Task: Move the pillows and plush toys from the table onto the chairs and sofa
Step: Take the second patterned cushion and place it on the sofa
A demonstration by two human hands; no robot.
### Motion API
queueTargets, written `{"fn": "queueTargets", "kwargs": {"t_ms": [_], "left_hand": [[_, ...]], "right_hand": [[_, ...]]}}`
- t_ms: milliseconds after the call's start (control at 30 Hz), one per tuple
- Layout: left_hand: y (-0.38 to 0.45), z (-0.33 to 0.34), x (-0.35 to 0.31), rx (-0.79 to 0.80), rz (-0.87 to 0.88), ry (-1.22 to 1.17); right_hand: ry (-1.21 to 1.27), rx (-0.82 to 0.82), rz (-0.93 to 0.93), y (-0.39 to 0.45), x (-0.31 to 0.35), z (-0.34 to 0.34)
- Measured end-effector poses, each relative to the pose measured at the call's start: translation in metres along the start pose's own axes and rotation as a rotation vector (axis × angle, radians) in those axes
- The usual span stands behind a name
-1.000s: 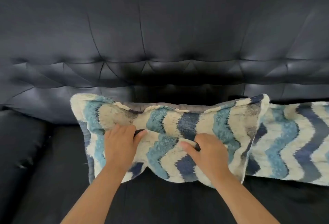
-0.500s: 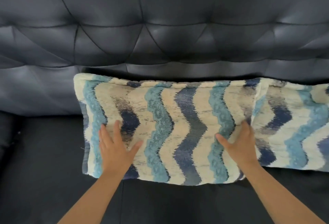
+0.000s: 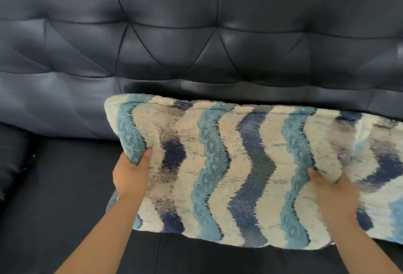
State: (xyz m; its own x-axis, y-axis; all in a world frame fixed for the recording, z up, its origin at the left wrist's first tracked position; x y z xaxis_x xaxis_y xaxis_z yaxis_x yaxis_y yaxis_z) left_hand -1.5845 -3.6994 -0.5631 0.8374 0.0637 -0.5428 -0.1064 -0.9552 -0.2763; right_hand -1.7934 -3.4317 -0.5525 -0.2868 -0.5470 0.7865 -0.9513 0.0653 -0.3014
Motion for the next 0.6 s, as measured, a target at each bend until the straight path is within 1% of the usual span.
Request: {"fn": "queueTargets", "kwargs": {"t_ms": [100, 167, 200, 267, 333, 367, 400, 433, 500, 567, 600], "left_hand": [[-0.001, -0.04, 0.005, -0.14, -0.056, -0.146], [0.011, -0.073, 0.01, -0.23, -0.057, -0.193], [0.02, -0.088, 0.013, -0.263, -0.047, -0.169], [0.042, -0.11, 0.019, -0.278, -0.059, -0.067], [0.062, -0.119, 0.028, -0.236, -0.047, 0.144], [0.067, -0.116, 0.033, -0.185, -0.012, 0.29], [0.067, -0.109, 0.038, -0.131, 0.038, 0.407], [0.065, -0.101, 0.042, -0.092, 0.111, 0.476], [0.056, -0.084, 0.048, -0.055, 0.287, 0.517], [0.052, -0.075, 0.045, -0.09, 0.429, 0.536], [0.054, -0.074, 0.04, -0.117, 0.472, 0.539]], "right_hand": [[0.107, -0.014, -0.105, -0.038, 0.038, -0.002], [0.137, 0.047, -0.143, -0.06, 0.058, 0.009], [0.118, 0.089, -0.172, -0.067, 0.062, 0.019], [0.071, 0.19, -0.212, -0.074, 0.062, 0.046], [-0.011, 0.262, -0.202, -0.076, 0.054, 0.073], [-0.116, 0.26, -0.201, -0.077, 0.05, 0.086], [-0.237, 0.234, -0.245, -0.078, 0.048, 0.096], [-0.321, 0.187, -0.355, -0.079, 0.047, 0.104], [-0.381, 0.154, -0.729, -0.092, 0.058, 0.119], [-0.403, 0.209, -1.022, -0.11, 0.075, 0.134], [-0.428, 0.255, -1.109, -0.114, 0.082, 0.143]]}}
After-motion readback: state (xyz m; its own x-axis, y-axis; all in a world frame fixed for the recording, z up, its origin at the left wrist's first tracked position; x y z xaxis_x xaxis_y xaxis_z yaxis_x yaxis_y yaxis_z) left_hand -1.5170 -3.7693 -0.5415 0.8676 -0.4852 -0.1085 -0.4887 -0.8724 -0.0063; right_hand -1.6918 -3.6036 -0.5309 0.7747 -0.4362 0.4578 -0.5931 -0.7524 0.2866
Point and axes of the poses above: each hand's wrist, its own y-axis towards the middle knuckle, its own z-axis out of the palm, x = y × z, the point moved 1 cm from there along y, towards the middle knuckle, and after that the axes turned 14 degrees about y, right-handed, at the moved point
